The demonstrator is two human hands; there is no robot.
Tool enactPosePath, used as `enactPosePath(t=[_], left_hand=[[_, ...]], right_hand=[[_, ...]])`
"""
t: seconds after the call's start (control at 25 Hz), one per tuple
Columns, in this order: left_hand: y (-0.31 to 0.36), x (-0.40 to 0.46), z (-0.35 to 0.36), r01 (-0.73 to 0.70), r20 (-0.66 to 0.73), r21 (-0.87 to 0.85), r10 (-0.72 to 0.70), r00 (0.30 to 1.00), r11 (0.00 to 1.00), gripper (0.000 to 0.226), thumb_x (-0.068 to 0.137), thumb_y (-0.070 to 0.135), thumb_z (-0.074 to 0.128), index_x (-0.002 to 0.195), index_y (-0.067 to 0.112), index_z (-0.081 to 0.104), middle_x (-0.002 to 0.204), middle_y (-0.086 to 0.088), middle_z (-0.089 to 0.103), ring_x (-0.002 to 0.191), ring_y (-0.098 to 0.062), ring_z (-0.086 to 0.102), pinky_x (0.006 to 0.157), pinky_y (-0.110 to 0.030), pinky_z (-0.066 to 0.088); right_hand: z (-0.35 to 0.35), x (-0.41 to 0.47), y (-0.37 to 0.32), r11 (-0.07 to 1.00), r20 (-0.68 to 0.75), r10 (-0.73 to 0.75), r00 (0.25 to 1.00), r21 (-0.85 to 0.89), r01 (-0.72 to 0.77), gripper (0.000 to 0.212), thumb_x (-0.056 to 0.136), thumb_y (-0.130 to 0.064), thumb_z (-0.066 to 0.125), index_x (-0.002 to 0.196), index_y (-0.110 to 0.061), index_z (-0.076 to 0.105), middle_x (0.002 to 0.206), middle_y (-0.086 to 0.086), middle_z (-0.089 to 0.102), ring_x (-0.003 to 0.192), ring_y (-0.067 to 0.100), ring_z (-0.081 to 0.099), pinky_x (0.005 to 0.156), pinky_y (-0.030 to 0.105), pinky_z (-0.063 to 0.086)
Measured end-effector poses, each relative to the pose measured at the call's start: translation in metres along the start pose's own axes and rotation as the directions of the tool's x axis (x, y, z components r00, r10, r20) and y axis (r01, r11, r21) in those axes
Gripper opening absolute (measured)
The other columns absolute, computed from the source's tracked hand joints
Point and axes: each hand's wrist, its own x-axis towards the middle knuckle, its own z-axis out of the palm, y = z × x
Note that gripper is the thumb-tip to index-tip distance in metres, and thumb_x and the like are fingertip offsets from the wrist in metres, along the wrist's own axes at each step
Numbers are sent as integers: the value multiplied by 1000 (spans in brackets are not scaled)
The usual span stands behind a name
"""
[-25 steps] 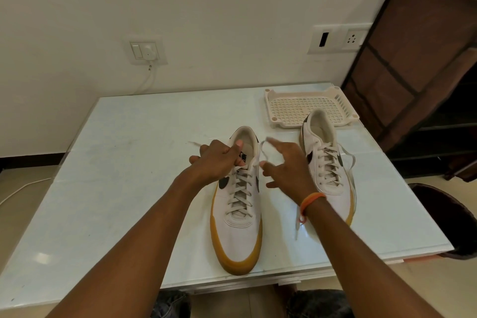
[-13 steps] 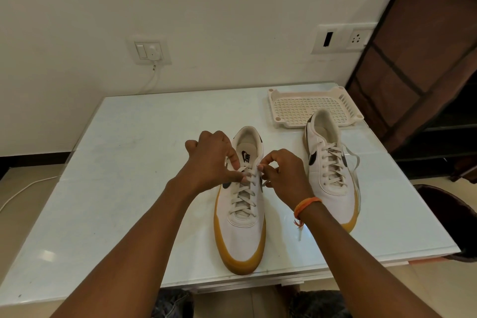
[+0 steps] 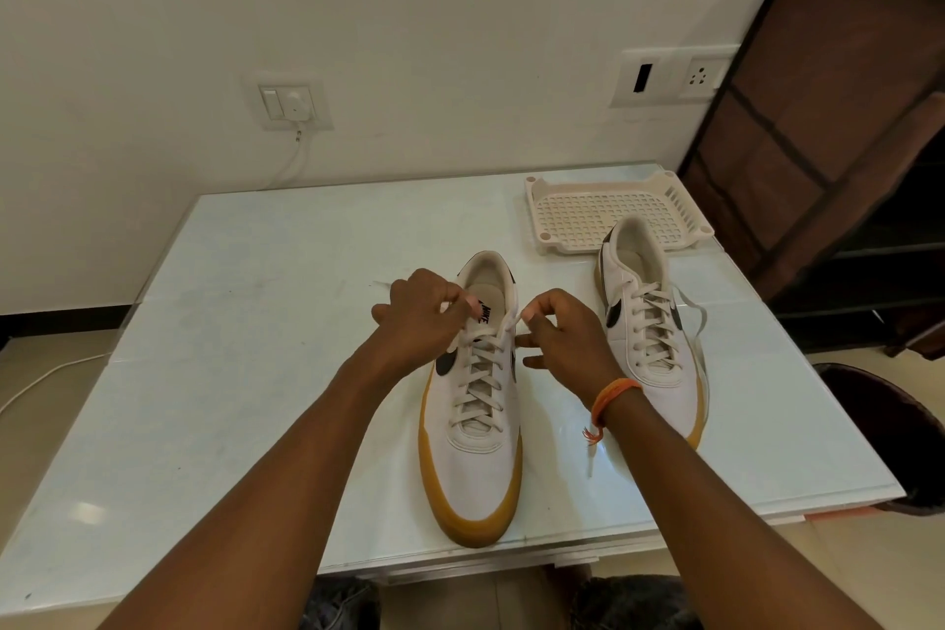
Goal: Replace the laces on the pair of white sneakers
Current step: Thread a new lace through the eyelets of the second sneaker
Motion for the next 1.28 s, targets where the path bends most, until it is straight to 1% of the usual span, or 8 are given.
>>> enactPosePath(t=[0.12,0.32,0.44,0.56,0.68,0.84,1.0,1.28], left_hand=[[-4,3,1,-124,50,194,116,992,973,41,99,11,46,107,44,68,117,9,48,114,-17,37,84,-35,25],[-8,5,4,-134,71,329,117,991,935,53,90,-2,46,104,44,67,114,9,51,114,-20,38,85,-38,26],[-10,5,4,-109,59,263,97,994,959,54,89,-4,43,105,42,67,112,9,49,114,-19,42,83,-35,24],[-10,-9,12,-79,-102,187,99,990,979,37,94,15,50,128,28,55,128,-2,47,122,-26,42,92,-39,33],[1,-43,27,191,-169,-49,-196,966,980,70,85,56,62,135,13,42,133,-11,42,126,-32,39,96,-45,41],[13,-85,52,313,60,199,-330,942,929,113,63,80,65,141,8,27,137,-12,35,129,-33,35,98,-44,41],[8,-100,63,269,-39,253,-268,963,929,110,60,82,65,135,9,32,130,-10,39,121,-28,40,94,-37,42],[2,-103,66,257,-76,281,-245,967,925,107,64,85,57,136,9,34,131,-11,41,119,-29,41,95,-36,40]], right_hand=[[-11,2,-6,985,-35,62,997,163,-56,12,100,-12,46,96,-3,52,99,5,55,80,25,71,71,49,60],[-13,5,-7,994,-118,4,993,108,9,16,98,-8,50,83,-13,54,98,4,57,78,22,70,66,43,60],[-26,13,-1,998,-272,-67,960,0,69,17,93,-6,55,81,-19,57,102,10,58,84,27,68,67,46,60],[-57,12,0,959,-446,-183,876,-279,59,5,89,-16,64,91,-19,61,111,6,52,90,26,63,77,40,56],[-80,-8,9,831,-500,-80,862,-510,-219,54,79,-40,75,121,-16,51,126,13,44,112,36,51,89,46,48],[-68,-41,37,664,-324,381,866,-556,-500,136,60,-65,80,152,-16,-7,155,21,8,139,44,22,108,61,28],[-56,-55,49,617,-352,302,886,-637,-463,132,67,-54,79,151,-14,-14,153,23,10,135,47,25,109,54,32],[-10,-101,39,584,-285,278,917,-708,-397,128,63,-70,69,151,-18,-9,146,18,11,129,41,28,102,47,37]])
